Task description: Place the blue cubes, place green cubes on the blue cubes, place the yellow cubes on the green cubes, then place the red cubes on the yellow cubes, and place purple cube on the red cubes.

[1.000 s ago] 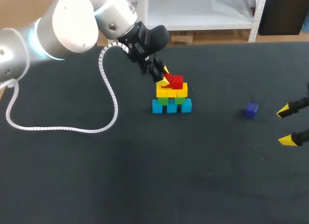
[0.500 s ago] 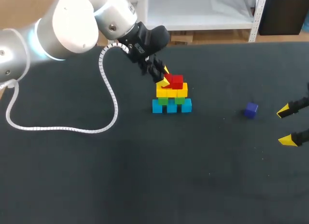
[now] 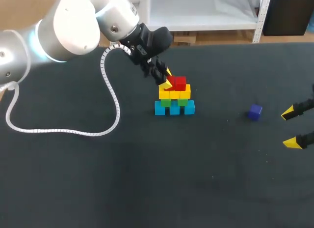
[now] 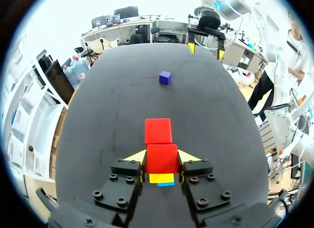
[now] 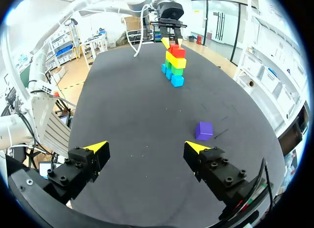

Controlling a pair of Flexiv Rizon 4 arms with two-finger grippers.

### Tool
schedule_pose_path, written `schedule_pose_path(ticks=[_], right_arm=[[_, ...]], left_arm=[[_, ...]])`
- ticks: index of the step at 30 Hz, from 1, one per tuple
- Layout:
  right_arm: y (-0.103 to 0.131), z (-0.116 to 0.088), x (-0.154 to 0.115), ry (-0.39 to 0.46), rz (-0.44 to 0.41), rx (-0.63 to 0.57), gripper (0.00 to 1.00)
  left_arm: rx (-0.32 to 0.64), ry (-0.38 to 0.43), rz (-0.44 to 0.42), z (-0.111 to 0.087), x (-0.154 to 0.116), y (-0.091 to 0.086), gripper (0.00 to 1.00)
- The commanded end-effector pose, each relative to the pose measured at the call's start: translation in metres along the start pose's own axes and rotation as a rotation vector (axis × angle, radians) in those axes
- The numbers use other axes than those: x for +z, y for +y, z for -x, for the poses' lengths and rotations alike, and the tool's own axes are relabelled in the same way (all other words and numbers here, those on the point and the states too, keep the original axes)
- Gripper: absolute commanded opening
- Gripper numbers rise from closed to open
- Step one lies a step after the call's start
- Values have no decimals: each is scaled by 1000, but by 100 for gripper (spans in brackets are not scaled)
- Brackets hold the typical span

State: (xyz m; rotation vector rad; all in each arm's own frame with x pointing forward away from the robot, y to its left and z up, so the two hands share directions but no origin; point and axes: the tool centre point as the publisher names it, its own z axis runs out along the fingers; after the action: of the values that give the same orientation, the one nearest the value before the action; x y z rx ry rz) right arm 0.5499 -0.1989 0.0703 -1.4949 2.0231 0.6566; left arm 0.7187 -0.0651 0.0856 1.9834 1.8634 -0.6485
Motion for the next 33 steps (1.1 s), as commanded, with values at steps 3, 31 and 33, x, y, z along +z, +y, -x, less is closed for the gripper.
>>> schedule_pose_path(ticks=[3, 31, 33], right_arm=[[-1, 0, 1, -3, 1, -1, 100], [-1, 0, 1, -3, 1, -1, 100], [-1, 0, 1, -3, 1, -1, 100]], left_arm=[[2, -1, -2, -1, 1, 0, 0], [-3, 2, -11, 0, 3, 2, 33], [-3, 2, -11, 0, 3, 2, 45]])
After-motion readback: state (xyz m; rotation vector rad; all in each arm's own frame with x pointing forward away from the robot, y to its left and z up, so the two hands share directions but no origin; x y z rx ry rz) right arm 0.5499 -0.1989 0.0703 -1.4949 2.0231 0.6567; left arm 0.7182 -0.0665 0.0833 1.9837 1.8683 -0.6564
